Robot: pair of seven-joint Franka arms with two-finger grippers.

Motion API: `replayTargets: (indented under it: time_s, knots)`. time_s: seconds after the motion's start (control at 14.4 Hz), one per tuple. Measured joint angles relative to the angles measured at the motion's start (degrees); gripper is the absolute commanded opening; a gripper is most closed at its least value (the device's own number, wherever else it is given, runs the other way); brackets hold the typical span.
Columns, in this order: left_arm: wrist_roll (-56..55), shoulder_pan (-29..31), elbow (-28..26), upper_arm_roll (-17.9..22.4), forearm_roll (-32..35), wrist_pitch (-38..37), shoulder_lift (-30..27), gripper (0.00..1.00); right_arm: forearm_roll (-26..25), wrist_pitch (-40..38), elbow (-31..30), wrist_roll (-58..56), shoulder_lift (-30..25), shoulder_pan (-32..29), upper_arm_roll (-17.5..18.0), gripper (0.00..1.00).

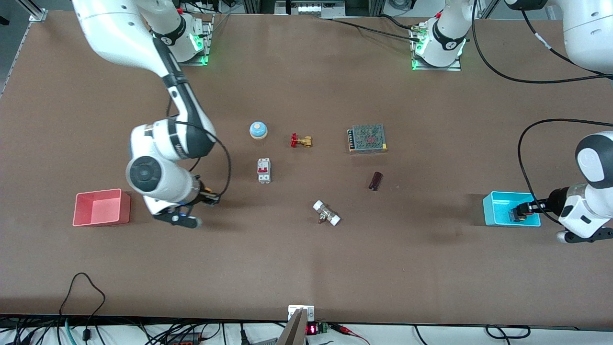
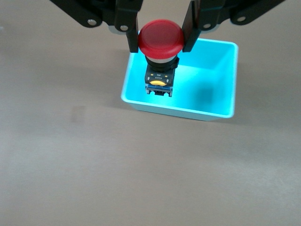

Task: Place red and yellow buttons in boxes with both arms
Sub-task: 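Carry the yellow button to the pink box while the left gripper carries red, then lower the yellow button into the pink box while the left gripper releases red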

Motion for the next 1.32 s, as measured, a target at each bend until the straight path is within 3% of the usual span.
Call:
replayTargets:
  time_s: [0.49,0.63,0.77,1.04,1.18,1.32]
  knots:
    - [1.1,0.8,0.0,-0.1,2.3,1.9,4.7,0.26,-1.0,-8.5,4.5,-27.6,-1.3,-10.6,-6.3,0.35]
    - [1.2,0.8,0.0,-0.1,2.3,1.9,5.7,0.35,-3.3,-8.5,4.5,-33.6,-0.8,-13.3,-6.4,0.35]
    - [1.3,0.8,0.0,-0.2,2.3,2.0,6.3,0.53,-4.0,-7.8,4.7,-39.7,1.1,-16.4,-6.5,0.36]
    - [1.4,0.7,0.1,-0.5,2.3,2.1,6.3,0.77,-4.2,-6.1,5.3,-42.2,3.2,-17.9,-6.5,0.36]
    - [1.4,0.5,0.6,-0.6,2.3,2.3,6.2,1.00,-4.2,-5.0,5.4,-43.6,4.0,-18.4,-6.5,0.36]
    - [1.4,0.0,2.1,-1.1,2.3,2.6,6.0,1.00,-4.2,-3.6,5.4,-45.2,5.3,-19.2,-6.5,0.36]
